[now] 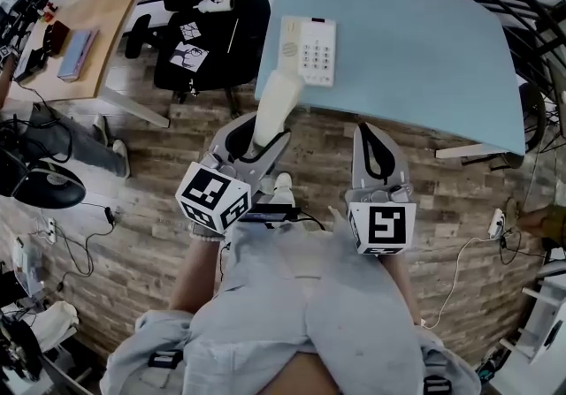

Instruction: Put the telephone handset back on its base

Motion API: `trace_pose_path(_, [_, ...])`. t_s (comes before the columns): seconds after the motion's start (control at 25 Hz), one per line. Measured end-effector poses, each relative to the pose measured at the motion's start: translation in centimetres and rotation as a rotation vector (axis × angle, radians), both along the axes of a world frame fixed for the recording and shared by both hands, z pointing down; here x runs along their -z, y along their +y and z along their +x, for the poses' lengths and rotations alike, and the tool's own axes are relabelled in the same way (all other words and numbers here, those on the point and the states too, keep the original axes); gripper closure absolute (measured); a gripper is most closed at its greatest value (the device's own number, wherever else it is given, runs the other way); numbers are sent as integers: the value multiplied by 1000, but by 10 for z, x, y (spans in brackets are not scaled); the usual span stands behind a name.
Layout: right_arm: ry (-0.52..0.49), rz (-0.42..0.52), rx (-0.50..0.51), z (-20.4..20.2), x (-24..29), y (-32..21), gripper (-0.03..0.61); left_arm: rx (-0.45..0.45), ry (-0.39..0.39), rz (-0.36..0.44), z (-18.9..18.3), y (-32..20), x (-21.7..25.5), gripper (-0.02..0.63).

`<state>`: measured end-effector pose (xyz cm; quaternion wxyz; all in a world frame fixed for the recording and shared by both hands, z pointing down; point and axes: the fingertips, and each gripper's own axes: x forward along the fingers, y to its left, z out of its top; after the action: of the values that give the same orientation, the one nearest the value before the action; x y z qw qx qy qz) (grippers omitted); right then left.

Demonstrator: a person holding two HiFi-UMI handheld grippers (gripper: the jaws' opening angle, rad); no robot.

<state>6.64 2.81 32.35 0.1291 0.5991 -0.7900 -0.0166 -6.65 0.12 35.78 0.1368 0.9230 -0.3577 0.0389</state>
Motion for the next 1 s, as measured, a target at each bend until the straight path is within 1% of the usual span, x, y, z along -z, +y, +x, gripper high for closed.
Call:
trace_pose_path(0.52, [-3,2,-15,-13,0,-85,572,-14,18,-7,-10,-87,1,397])
trace_pose_path(0.76, [0,-16,-29,-17,-4,-105,572,-27,20,-21,-14,-108,-2,398])
trace_pose_path(1.0, [1,-18,-38,-21,-6,-111,572,-33,24,-28,-18,-115,-5,397])
